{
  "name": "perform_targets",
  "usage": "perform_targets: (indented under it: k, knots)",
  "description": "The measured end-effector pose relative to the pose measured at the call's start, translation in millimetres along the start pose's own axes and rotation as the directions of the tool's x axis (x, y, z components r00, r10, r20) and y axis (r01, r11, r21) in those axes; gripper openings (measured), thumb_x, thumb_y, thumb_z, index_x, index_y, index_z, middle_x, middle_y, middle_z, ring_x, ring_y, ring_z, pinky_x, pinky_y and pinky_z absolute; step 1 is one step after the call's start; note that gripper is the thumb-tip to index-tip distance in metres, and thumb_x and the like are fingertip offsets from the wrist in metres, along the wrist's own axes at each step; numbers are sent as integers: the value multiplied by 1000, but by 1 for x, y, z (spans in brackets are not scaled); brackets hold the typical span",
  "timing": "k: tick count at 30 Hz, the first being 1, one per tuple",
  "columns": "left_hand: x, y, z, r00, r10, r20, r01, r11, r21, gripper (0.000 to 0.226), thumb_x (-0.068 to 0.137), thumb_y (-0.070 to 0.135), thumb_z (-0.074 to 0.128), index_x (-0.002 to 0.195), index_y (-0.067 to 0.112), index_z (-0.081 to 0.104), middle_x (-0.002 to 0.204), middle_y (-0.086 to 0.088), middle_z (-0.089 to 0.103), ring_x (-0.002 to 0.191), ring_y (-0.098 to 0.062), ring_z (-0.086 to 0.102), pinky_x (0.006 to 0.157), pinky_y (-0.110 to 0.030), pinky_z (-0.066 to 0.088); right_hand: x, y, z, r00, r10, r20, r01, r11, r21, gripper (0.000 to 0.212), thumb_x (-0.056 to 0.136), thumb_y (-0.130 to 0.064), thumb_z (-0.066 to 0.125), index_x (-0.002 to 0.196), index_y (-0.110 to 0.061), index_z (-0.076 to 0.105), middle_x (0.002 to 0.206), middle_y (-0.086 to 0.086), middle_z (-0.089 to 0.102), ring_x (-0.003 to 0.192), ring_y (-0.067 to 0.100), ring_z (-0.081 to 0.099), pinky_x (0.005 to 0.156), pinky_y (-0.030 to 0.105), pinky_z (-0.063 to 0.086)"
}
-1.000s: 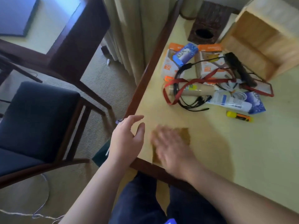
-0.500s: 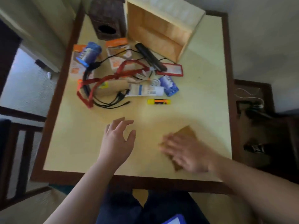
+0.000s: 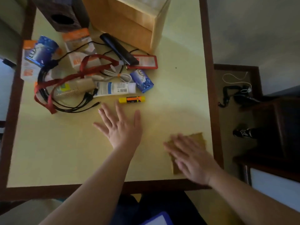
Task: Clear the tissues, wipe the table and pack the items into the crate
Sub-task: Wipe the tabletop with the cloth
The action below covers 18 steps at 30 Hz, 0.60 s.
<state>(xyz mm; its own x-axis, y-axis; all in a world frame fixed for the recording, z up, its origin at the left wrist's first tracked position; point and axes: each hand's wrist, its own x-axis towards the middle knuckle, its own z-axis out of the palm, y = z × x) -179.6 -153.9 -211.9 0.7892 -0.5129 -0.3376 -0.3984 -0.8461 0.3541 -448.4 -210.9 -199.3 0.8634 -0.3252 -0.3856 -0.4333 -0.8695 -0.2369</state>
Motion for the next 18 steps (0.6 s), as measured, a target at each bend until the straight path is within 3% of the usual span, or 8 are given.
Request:
perform_targets:
  k: [3,7,18]
  knots:
    - [3,5,2,999,-37,-14,38,999,21,94,92,86,19,166,32,-1,172,-4,-23,157,-21,-25,122,-57,-21,35,41,-24,970,234,-61,-230,970,74,59,111,-46,22,164,-39,-5,173,-2,-15,159,22,-15,129,54,10]
    - [4,6,3,998,-54,-37,56,998,33,94,92,86,21,166,33,0,173,-4,-22,157,-20,-27,123,-59,-17,125,95,-69,892,423,-160,-407,905,123,56,111,-47,11,164,-39,-6,173,-1,-16,158,21,-16,130,45,-2]
    - [8,4,15,989,-48,-139,50,999,11,93,91,81,38,165,33,11,174,-8,-11,160,-24,-16,125,-62,-8,343,225,-187,824,505,-259,-491,863,122,57,110,-36,18,166,-26,9,174,8,-2,160,32,-1,129,50,5]
